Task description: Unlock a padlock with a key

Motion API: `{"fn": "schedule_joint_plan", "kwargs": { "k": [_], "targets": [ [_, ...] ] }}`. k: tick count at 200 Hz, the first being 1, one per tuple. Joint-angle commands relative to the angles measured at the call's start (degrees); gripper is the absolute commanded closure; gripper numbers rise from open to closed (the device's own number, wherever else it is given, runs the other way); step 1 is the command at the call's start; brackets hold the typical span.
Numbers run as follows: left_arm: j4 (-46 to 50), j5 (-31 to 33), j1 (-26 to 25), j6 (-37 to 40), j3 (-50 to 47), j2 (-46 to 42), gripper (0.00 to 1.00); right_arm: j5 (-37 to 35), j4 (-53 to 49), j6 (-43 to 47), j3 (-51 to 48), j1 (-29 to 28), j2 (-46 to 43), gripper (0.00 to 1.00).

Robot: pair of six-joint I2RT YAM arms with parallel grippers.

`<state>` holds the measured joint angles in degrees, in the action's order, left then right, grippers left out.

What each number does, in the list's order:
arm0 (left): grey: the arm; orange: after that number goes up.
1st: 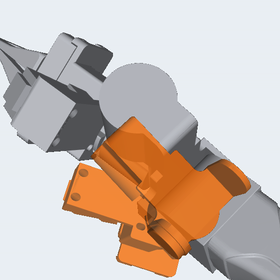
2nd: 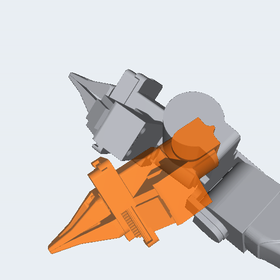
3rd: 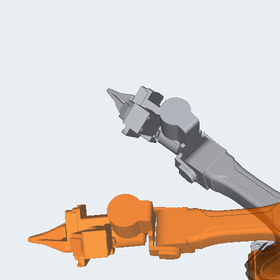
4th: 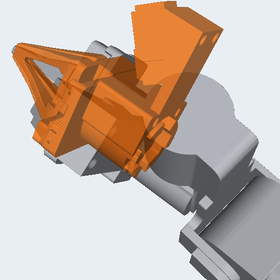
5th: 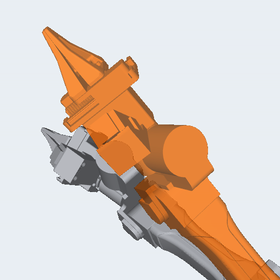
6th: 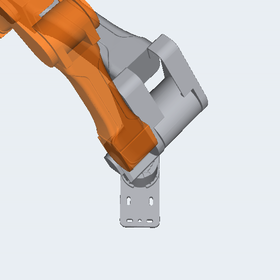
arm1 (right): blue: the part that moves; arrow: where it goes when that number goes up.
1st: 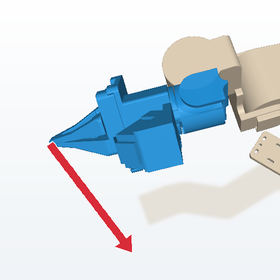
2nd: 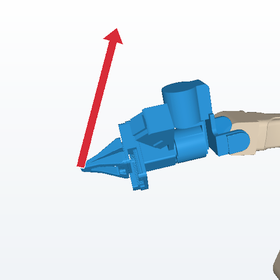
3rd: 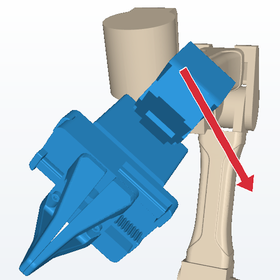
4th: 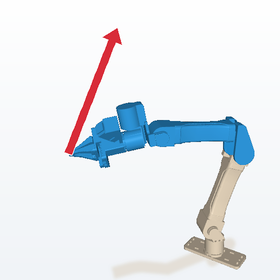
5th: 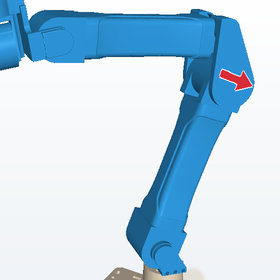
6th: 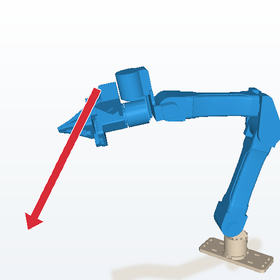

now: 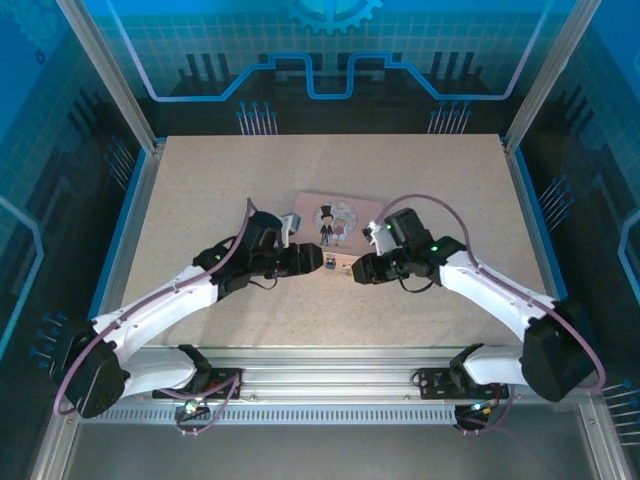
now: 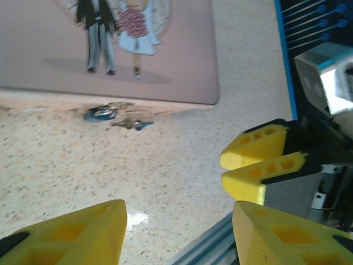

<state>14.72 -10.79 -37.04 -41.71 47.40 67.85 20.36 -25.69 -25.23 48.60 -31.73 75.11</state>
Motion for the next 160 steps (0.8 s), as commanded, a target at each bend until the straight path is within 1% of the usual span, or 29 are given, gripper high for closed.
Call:
{"fn": "schedule_joint_plan", "kwargs": {
  "k": [1, 34, 57, 61, 77, 129, 160],
  "targets": [
    [-1.8, 3.34, -0.4, -2.91, -3.12, -1.55, 0.44, -1.65, 4.19, -0.8, -0.11, -0.93, 3.41, 0.66],
    [-3.97, 6.57, -0.36, -2.55, -5.37, 2.28, 0.44, -3.35, 5.17, -0.52, 1.31, -0.8, 7.7, 0.66],
    [-5.66, 7.98, -0.06, -1.72, -4.76, 6.24, 0.44, -4.77, 6.28, -0.46, 1.5, -0.35, 10.53, 0.66],
    [-5.9, 8.13, 0.02, -1.5, -4.52, 6.86, 0.44, -5.07, 6.54, -0.44, 3.1, -0.22, 10.98, 0.66],
    [-7.02, 8.82, 0.69, -0.37, -3.58, 9.24, 0.44, -5.94, 7.54, -0.67, 3.99, 0.31, 12.81, 0.66],
    [-10.64, 7.91, 5.56, 2.04, -1.05, 17.11, 0.48, -7.45, 9.54, -1.13, 5.97, 2.15, 17.02, 0.66],
    [-10.99, 7.91, 6.92, 3.79, 1.15, 20.73, 0.49, -8.05, 9.88, -0.71, 6.8, 2.21, 18.21, 0.66]
  ]
}}
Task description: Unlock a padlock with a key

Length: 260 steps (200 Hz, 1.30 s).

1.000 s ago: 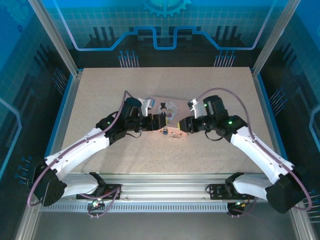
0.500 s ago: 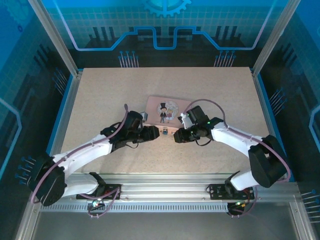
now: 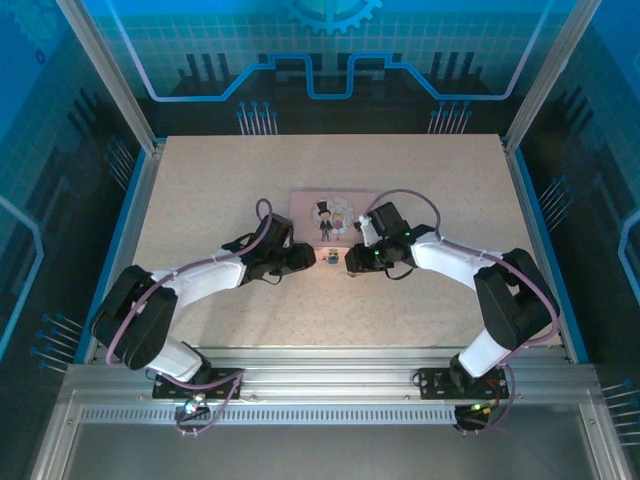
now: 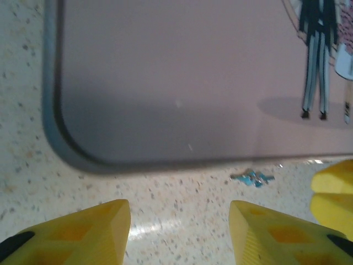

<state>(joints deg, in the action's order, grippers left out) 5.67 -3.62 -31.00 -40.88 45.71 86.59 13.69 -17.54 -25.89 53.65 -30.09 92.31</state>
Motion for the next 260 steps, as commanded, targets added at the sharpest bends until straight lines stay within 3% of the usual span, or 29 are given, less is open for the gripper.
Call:
{"fn": "schedule_joint_plan", "kwargs": {
  "k": [1, 76, 169, 260],
  "targets": [
    [-1.91, 0.78, 0.92, 3.03, 2.86, 2.05, 0.49, -1.52, 1.68, -0.09, 1.74, 0.56, 1.06, 0.66],
    [-2.43, 0.58, 1.5, 2.45, 1.67, 1.77, 0.49, -7.49, -0.74, 2.29, 0.39, -3.19, 1.12, 0.66],
    [-1.98, 0.35, -0.11, -1.84, -5.91, -7.24, 0.46, -13.15, 1.02, 3.65, 1.01, -7.68, 5.28, 0.6],
    [-1.54, 0.62, -0.15, -3.12, -8.15, -10.34, 0.46, -19.79, 0.44, 6.01, 3.17, -11.37, 9.7, 0.66]
  ]
}}
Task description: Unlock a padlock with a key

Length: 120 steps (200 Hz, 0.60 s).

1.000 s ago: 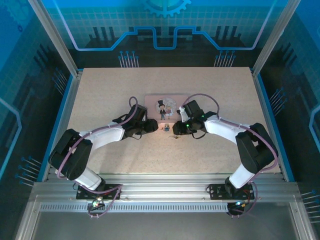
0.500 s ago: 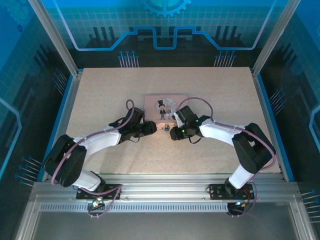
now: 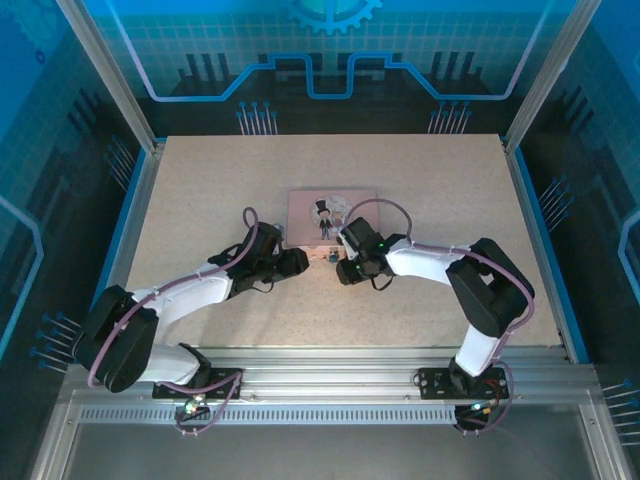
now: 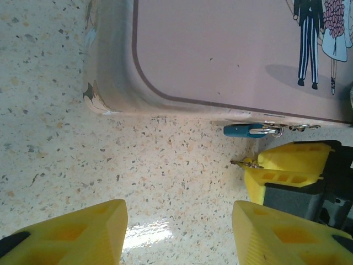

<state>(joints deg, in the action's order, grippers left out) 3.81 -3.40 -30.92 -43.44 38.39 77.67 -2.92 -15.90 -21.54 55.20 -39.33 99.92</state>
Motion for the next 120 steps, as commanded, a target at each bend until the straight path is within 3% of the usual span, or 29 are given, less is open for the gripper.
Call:
{"fn": "schedule_joint_plan", "kwargs": {
  "k": [1, 68, 120],
  "targets": [
    [0.36, 0.4, -0.26, -0.62, -0.8, -1.44, 0.46, -3.18, -1.26, 1.71, 1.65, -2.23, 2.15, 0.66],
    [0.44, 0.4, -0.28, -0.95, -1.39, -1.89, 0.46, -7.39, -3.55, 2.32, 2.38, -5.77, 3.42, 1.0],
    [2.09, 0.55, -0.28, -1.38, -0.53, -6.62, 0.45, -3.48, -3.47, 2.73, 1.66, -5.68, -9.79, 1.0]
  ]
}}
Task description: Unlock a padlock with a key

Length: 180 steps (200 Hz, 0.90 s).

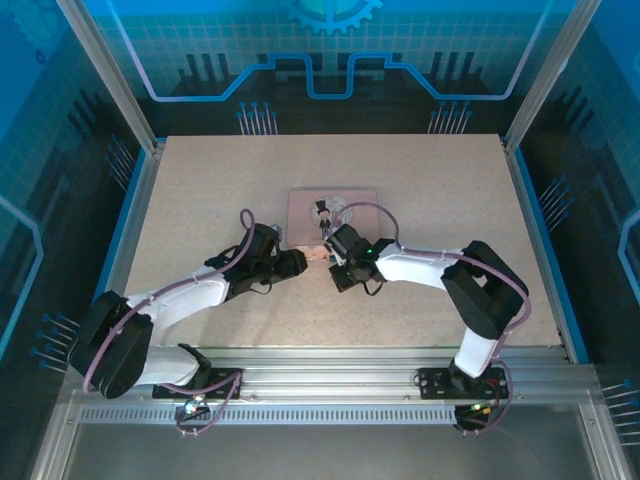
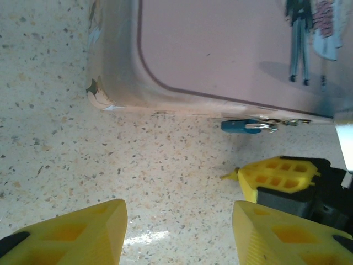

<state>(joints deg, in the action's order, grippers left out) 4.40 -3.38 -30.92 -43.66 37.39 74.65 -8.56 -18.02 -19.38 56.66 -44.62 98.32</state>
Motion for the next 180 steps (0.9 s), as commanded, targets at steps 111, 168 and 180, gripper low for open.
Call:
{"fn": "schedule_joint_plan", "kwargs": {
  "k": [111, 168, 180],
  "targets": [
    [-0.94, -4.95, -1.83, -4.81, 8.06, -13.96, 0.4, 4.55, -5.18, 0.13, 3.51, 3.27, -32.63, 1.0],
    [-4.27, -5.54, -5.71, -6.19, 14.51, -10.43, 0.36, 3.41, -3.81, -0.59, 3.26, 2.33, -35.91, 1.0],
    [-4.69, -5.84, -6.41, -6.27, 15.63, -9.22, 0.36, 3.33, -3.43, -0.77, 3.16, 2.12, -36.41, 1.0]
  ]
}}
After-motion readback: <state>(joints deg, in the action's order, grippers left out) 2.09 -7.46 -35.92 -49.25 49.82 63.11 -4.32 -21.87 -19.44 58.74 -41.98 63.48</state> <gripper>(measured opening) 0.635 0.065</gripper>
